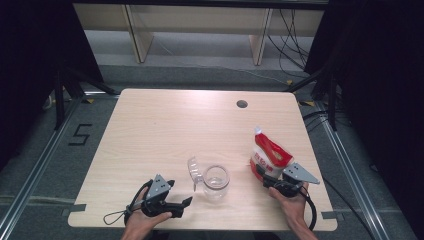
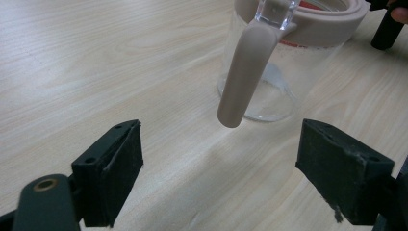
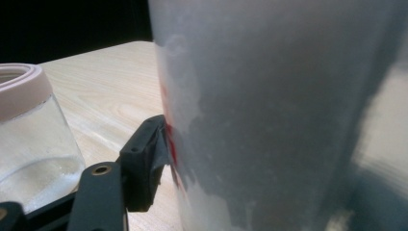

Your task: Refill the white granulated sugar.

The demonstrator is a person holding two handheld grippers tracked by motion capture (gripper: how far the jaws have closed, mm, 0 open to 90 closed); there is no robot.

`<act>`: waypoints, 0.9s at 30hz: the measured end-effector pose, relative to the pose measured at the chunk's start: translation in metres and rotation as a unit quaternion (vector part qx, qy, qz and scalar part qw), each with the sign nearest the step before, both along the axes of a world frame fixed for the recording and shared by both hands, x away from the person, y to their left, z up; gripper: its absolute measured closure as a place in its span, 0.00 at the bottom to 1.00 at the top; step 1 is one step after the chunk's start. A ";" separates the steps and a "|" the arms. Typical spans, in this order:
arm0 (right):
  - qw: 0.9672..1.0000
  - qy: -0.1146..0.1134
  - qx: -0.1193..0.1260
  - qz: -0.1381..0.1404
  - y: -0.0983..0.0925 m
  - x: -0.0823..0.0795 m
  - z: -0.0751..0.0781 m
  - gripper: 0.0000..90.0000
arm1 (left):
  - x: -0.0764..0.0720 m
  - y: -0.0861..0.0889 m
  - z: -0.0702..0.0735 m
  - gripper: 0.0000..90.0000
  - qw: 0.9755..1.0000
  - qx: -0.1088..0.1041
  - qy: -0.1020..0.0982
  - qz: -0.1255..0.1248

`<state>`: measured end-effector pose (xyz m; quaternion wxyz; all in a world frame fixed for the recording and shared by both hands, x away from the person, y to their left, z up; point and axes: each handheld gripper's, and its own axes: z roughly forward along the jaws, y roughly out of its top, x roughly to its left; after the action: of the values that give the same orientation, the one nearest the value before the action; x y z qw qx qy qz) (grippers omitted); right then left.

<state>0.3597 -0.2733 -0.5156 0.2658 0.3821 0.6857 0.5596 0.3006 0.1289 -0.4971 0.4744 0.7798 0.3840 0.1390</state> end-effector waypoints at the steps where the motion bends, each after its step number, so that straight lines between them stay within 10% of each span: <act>1: 1.000 0.004 0.002 -0.003 0.000 0.000 0.000 0.45 | 0.000 0.000 0.000 0.17 1.000 -0.003 0.000 0.002; 17: 1.000 0.021 -0.005 0.005 -0.001 0.002 0.006 0.53 | 0.000 0.001 0.000 0.18 1.000 0.008 -0.002 -0.003; 19: 0.999 0.015 -0.034 0.009 -0.002 0.004 0.008 0.53 | 0.000 0.002 0.000 0.18 1.000 0.011 -0.007 -0.007; 27: 0.999 0.031 -0.002 0.031 0.007 0.000 0.010 0.55 | -0.001 0.003 0.000 0.18 1.000 0.010 -0.004 -0.002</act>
<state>0.3592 -0.2660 -0.5054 0.2277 0.3771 0.7061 0.5545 0.3000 0.1317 -0.4971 0.4684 0.7850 0.3785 0.1452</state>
